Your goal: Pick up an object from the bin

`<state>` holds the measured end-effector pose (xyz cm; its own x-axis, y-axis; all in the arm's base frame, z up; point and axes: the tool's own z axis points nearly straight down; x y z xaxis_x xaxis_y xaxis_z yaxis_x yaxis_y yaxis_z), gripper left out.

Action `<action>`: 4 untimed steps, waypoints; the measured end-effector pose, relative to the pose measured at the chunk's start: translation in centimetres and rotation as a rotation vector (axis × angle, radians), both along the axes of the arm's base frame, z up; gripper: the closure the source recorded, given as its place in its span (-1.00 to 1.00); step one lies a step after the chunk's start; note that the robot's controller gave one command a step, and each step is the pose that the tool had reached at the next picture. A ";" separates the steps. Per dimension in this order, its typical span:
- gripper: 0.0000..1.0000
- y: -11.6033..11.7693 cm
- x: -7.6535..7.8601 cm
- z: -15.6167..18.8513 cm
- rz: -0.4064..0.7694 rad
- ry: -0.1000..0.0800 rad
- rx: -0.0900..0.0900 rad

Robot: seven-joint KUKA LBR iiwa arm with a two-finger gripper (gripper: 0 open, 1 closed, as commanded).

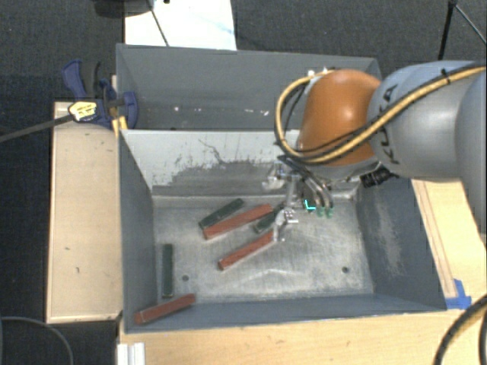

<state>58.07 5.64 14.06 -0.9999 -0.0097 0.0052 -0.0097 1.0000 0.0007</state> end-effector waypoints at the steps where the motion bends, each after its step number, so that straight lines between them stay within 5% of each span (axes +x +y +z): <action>1: -1.00 0.0 0.2 0.5 -0.001 -0.008 0.000; 2: 1.00 -0.3 0.2 -5.7 0.020 -0.027 0.005; 3: 1.00 -0.3 0.2 -5.7 0.019 -0.027 0.005; 4: 1.00 -0.8 -1.1 -0.9 0.005 -0.003 0.000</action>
Offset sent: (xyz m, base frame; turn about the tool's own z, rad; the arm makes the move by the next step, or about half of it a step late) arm -0.0066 -0.0061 -0.0706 -0.0218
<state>56.93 4.84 13.18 -0.9999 -0.0148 0.0017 -0.0148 0.9999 0.0009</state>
